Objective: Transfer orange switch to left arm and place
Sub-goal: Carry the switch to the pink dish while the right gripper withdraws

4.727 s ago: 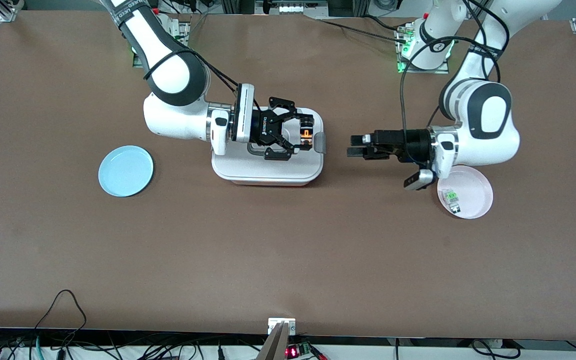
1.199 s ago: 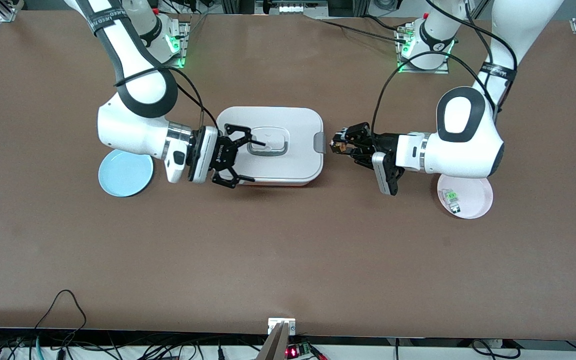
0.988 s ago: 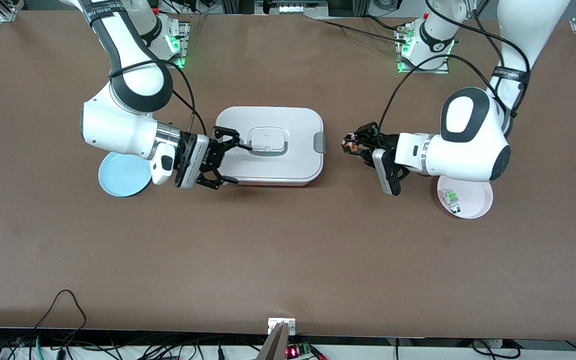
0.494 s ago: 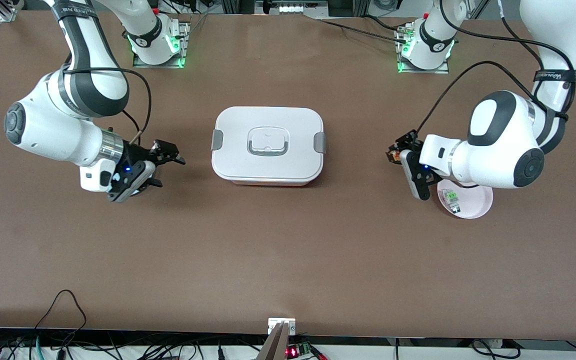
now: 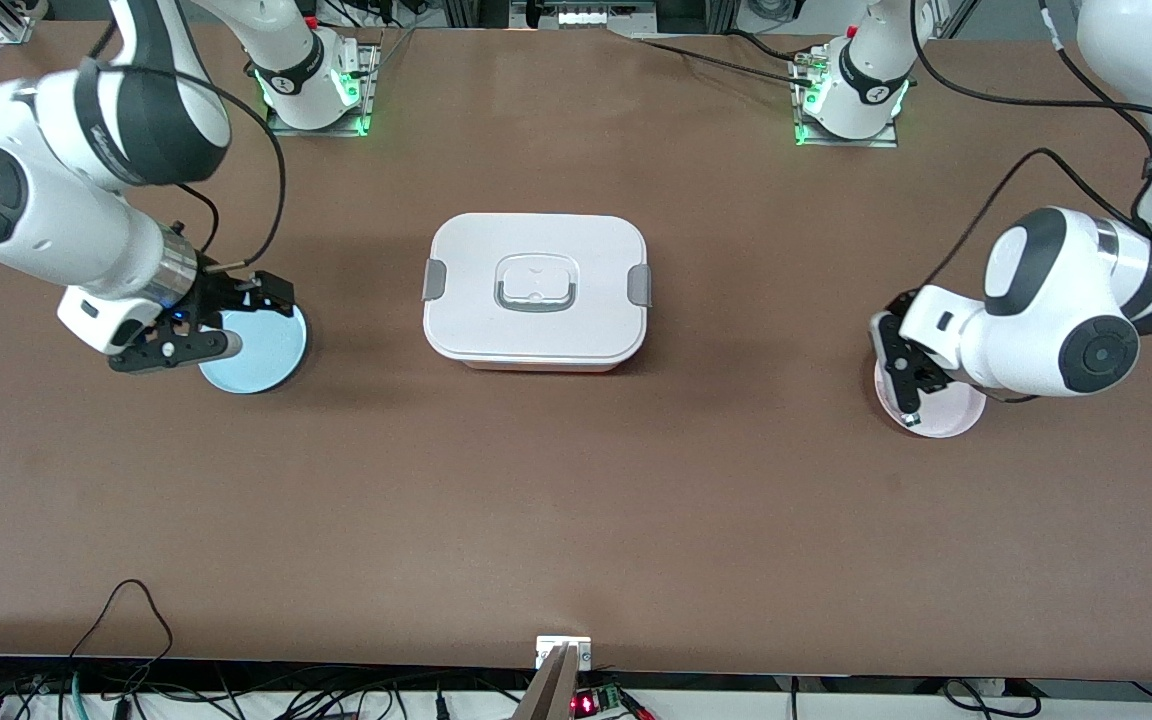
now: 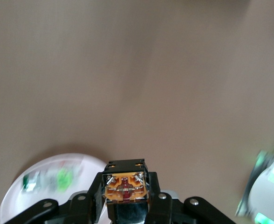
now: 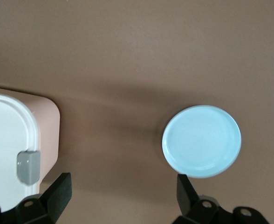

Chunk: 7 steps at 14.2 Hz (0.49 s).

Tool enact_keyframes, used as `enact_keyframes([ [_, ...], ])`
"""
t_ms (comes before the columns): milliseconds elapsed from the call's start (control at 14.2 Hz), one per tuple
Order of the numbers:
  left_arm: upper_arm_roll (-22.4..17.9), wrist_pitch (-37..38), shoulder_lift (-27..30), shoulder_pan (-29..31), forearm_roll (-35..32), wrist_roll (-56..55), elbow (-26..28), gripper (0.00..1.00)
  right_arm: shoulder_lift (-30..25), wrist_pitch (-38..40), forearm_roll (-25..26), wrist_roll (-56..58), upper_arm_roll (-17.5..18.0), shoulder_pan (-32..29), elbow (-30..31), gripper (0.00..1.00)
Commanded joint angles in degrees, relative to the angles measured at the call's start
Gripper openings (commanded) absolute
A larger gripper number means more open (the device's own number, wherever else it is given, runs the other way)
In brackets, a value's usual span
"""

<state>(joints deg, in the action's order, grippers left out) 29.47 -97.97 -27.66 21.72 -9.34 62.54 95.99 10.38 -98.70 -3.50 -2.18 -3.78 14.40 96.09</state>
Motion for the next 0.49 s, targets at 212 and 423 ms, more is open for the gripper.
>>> enact_keyframes([
  [212, 0.67, -9.52, -6.52, 5.08, -11.31, 11.55, -1.25, 0.0, -2.72, 13.96, 7.63, -17.24, -0.17, -0.07, -12.67, 1.0],
  [423, 0.59, -12.41, -8.28, 7.19, -13.42, 14.53, -0.02, 0.0, -2.64, 13.36, 8.15, -17.25, -0.09, -6.02, -11.81, 1.0],
])
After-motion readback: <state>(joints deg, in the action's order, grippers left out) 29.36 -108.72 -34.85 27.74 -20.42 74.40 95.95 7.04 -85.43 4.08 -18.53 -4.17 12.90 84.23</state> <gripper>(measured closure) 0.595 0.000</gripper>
